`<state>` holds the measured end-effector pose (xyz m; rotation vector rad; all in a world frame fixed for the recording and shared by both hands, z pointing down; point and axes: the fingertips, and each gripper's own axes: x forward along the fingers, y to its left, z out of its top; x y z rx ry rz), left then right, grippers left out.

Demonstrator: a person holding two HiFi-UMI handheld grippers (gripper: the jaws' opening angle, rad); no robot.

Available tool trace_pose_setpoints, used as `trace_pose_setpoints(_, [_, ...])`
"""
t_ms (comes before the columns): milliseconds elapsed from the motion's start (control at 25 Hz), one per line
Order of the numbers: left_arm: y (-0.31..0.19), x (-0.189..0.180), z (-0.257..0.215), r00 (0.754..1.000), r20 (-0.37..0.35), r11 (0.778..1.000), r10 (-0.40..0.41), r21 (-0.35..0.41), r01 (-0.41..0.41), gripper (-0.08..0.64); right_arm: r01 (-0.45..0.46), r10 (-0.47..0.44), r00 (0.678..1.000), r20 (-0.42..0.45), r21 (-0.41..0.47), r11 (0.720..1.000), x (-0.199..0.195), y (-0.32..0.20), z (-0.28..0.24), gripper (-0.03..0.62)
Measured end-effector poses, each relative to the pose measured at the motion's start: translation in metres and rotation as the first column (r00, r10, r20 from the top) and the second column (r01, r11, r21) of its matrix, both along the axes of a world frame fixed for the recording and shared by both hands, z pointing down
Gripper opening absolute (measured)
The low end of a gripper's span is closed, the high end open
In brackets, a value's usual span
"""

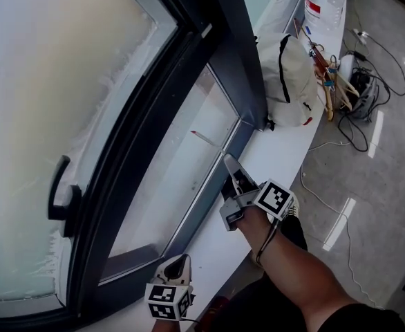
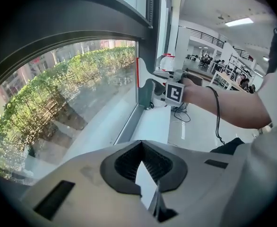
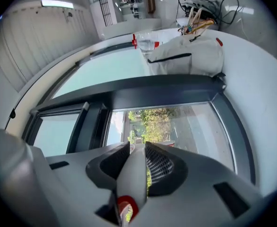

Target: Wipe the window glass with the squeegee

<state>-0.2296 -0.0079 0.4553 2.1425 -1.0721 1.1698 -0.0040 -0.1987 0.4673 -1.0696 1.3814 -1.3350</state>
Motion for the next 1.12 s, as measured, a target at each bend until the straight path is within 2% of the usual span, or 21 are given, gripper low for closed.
trace_pose_setpoints(200, [-0.021, 0.032, 0.005, 1.000, 0.002, 1.000, 0.018, -0.017, -0.018, 0.000, -0.093, 0.093, 0.996, 0.017, 0.016, 0.996, 0.060, -0.051, 0.008, 0.095])
trace_pose_setpoints(440, [-0.032, 0.046, 0.014, 1.000, 0.023, 0.998, 0.015, -0.055, -0.014, 0.000, -0.144, 0.143, 0.990, 0.015, 0.021, 0.989, 0.104, -0.098, 0.016, 0.095])
trace_pose_setpoints(720, [-0.045, 0.057, 0.014, 1.000, 0.031, 0.998, -0.003, -0.057, 0.005, 0.000, -0.147, 0.146, 0.989, 0.031, 0.018, 0.989, 0.118, -0.125, 0.020, 0.095])
trace_pose_setpoints(1120, [-0.050, 0.060, 0.017, 1.000, 0.025, 0.998, -0.013, -0.059, 0.014, 0.000, -0.135, 0.134, 0.990, 0.037, 0.018, 0.991, 0.115, -0.137, 0.019, 0.095])
